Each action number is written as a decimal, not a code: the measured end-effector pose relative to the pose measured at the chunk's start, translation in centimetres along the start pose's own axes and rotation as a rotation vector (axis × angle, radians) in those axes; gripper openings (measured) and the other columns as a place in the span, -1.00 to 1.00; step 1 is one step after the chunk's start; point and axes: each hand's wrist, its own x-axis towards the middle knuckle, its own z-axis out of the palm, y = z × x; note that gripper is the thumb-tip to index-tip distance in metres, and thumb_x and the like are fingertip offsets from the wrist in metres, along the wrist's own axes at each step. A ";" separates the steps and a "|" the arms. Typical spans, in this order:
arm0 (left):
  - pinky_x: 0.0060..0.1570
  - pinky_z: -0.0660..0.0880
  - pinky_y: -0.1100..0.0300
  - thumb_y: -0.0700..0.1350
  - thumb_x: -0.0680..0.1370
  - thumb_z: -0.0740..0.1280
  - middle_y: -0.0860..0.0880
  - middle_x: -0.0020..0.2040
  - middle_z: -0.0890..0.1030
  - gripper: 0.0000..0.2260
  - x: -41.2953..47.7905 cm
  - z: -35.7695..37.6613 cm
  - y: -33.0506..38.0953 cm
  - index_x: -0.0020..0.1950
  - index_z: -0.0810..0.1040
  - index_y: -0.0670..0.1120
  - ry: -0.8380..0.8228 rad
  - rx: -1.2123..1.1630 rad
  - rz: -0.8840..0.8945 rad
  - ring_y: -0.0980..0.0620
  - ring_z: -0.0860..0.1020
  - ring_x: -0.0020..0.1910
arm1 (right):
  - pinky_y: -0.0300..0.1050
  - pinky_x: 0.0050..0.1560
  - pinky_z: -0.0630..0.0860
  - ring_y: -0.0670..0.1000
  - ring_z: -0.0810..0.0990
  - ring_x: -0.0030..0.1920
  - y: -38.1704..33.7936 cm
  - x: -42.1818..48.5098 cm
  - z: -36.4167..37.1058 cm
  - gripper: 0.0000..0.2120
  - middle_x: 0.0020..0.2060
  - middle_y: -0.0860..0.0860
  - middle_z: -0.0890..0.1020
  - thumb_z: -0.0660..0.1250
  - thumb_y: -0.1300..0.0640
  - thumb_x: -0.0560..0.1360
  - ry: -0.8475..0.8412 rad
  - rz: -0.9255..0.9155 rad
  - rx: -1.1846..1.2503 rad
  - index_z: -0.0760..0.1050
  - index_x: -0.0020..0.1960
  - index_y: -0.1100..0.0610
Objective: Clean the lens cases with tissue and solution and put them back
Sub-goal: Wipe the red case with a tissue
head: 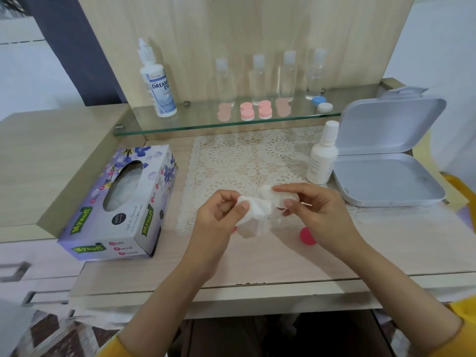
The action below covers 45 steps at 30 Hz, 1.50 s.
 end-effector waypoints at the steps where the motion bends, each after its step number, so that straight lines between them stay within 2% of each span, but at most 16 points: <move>1: -0.29 0.39 0.29 -0.25 0.50 0.30 0.11 -0.35 0.58 -0.92 0.1 -0.2 0.0 -0.17 0.49 -0.09 -0.016 0.020 0.013 0.18 0.50 -0.33 | -0.19 -0.15 0.58 0.01 0.62 -0.21 0.0 0.0 0.0 -0.60 -0.12 0.02 0.65 0.29 0.47 0.43 -0.015 0.031 0.014 0.55 0.01 -0.02; 3: -0.34 0.40 0.35 -0.25 0.46 0.34 0.11 -0.34 0.59 -0.95 0.4 -0.5 0.3 -0.16 0.54 -0.12 -0.064 0.058 0.048 0.19 0.50 -0.34 | -0.08 -0.11 0.59 0.09 0.64 -0.20 0.0 0.0 0.0 -0.58 -0.13 0.07 0.65 0.33 0.46 0.40 -0.022 0.093 0.021 0.47 0.04 -0.02; 5: -0.32 0.45 0.39 -0.27 0.39 0.39 0.08 -0.31 0.62 -0.94 0.8 -0.8 0.5 -0.17 0.59 -0.15 -0.102 0.084 0.061 0.19 0.55 -0.31 | -0.02 -0.09 0.59 0.10 0.66 -0.23 0.0 -0.1 0.1 -0.68 -0.19 0.06 0.66 0.40 0.43 0.36 0.005 0.135 0.004 0.48 -0.07 0.04; 8: -0.27 0.49 0.35 -0.28 0.31 0.45 0.05 -0.29 0.65 -0.91 1.3 -0.9 0.4 -0.22 0.63 -0.15 -0.095 0.129 0.055 0.14 0.58 -0.26 | -0.15 -0.16 0.60 0.04 0.67 -0.30 -0.4 -0.4 0.3 -0.76 -0.33 -0.01 0.68 0.42 0.41 0.34 0.022 0.164 0.024 0.56 -0.20 0.08; 10: -0.26 0.50 0.33 -0.32 0.30 0.47 0.07 -0.27 0.64 -0.87 1.5 -0.8 0.3 -0.23 0.62 -0.14 -0.064 0.158 0.052 0.13 0.59 -0.25 | -0.13 -0.15 0.61 0.07 0.67 -0.29 -0.6 -0.6 0.4 -0.78 -0.33 0.02 0.69 0.42 0.41 0.34 0.034 0.182 0.058 0.59 -0.20 0.09; 14: -0.31 0.49 0.36 -0.33 0.32 0.47 0.05 -0.27 0.66 -0.79 1.6 -0.3 0.3 -0.09 0.62 -0.15 -0.096 0.169 -0.009 0.17 0.61 -0.29 | 0.02 -0.10 0.62 0.10 0.68 -0.27 -0.7 -1.0 0.5 -0.80 -0.32 0.08 0.69 0.43 0.40 0.33 0.057 0.198 0.073 0.60 -0.20 0.10; 17: -0.24 0.55 0.29 -0.28 0.30 0.50 -0.05 -0.25 0.69 -0.84 1.7 0.0 0.2 -0.16 0.66 -0.15 -0.110 0.186 -0.049 0.05 0.65 -0.23 | 0.03 -0.12 0.62 0.10 0.68 -0.27 -0.8 -1.2 0.7 -0.79 -0.32 0.10 0.68 0.43 0.39 0.34 0.067 0.201 0.068 0.60 -0.20 0.10; 20: -0.17 0.58 0.23 -0.27 0.33 0.48 -0.07 -0.20 0.69 -0.88 1.7 0.0 0.1 -0.16 0.66 -0.13 -0.093 0.205 -0.036 0.01 0.65 -0.18 | -0.03 -0.13 0.62 0.08 0.68 -0.29 -0.9 -1.1 0.7 -0.78 -0.32 0.09 0.69 0.42 0.41 0.34 0.082 0.208 0.080 0.60 -0.21 0.09; 23: -0.09 0.58 0.16 -0.30 0.39 0.42 -0.05 -0.14 0.69 -0.85 1.8 -0.4 0.2 -0.10 0.65 -0.11 -0.148 0.215 -0.055 0.01 0.65 -0.13 | -0.10 -0.13 0.62 0.06 0.68 -0.30 -1.0 -1.2 0.5 -0.79 -0.32 0.10 0.68 0.41 0.41 0.35 0.095 0.220 0.092 0.60 -0.18 0.11; 27: -0.14 0.55 -0.03 -0.33 0.34 0.46 -0.08 -0.20 0.69 -0.80 1.4 -0.4 0.4 -0.13 0.65 -0.07 -0.149 0.223 -0.067 -0.03 0.65 -0.20 | -0.12 -0.13 0.62 0.07 0.68 -0.28 -1.1 -1.3 0.6 -0.79 -0.32 0.11 0.68 0.40 0.40 0.36 0.087 0.229 0.105 0.61 -0.16 0.12; 30: -0.35 0.55 0.17 -0.30 0.37 0.44 -0.03 -0.28 0.68 -0.86 1.2 -0.2 0.3 -0.15 0.65 -0.08 -0.114 0.190 -0.053 0.04 0.64 -0.28 | -0.17 -0.17 0.61 0.07 0.68 -0.29 -1.1 -1.2 0.8 -0.79 -0.32 0.10 0.68 0.40 0.41 0.36 0.090 0.238 0.124 0.60 -0.17 0.12; 33: -0.33 0.56 0.26 -0.32 0.41 0.40 0.03 -0.27 0.68 -0.83 1.3 -0.5 0.3 -0.13 0.64 -0.06 -0.142 0.178 -0.060 0.10 0.64 -0.26 | -0.20 -0.19 0.60 0.04 0.68 -0.30 -1.1 -1.1 0.9 -0.80 -0.32 0.08 0.69 0.40 0.41 0.36 0.100 0.235 0.124 0.60 -0.16 0.13; 36: -0.30 0.56 0.26 -0.31 0.37 0.44 0.00 -0.24 0.69 -0.79 1.1 -0.3 0.3 -0.12 0.64 -0.03 -0.125 0.193 -0.048 0.06 0.66 -0.22 | -0.27 -0.25 0.57 0.03 0.68 -0.31 -1.3 -1.1 0.9 -0.81 -0.33 0.07 0.68 0.40 0.40 0.36 0.101 0.234 0.127 0.60 -0.16 0.14; 41: -0.45 0.52 0.24 -0.30 0.36 0.45 -0.04 -0.28 0.68 -0.83 0.9 0.3 0.1 -0.13 0.64 -0.07 -0.059 0.126 -0.042 0.04 0.66 -0.27 | -0.26 -0.26 0.58 0.04 0.68 -0.32 -1.3 -1.0 1.1 -0.82 -0.33 0.08 0.68 0.40 0.40 0.36 0.111 0.231 0.142 0.59 -0.17 0.14; 45: -0.42 0.54 0.23 -0.33 0.38 0.42 -0.01 -0.31 0.68 -0.84 1.1 0.1 0.0 -0.08 0.64 -0.15 -0.080 0.107 -0.051 0.06 0.64 -0.29 | -0.39 -0.41 0.47 0.02 0.67 -0.33 -1.4 -1.0 1.1 -0.83 -0.38 0.04 0.68 0.39 0.42 0.36 0.105 0.237 0.148 0.59 -0.17 0.17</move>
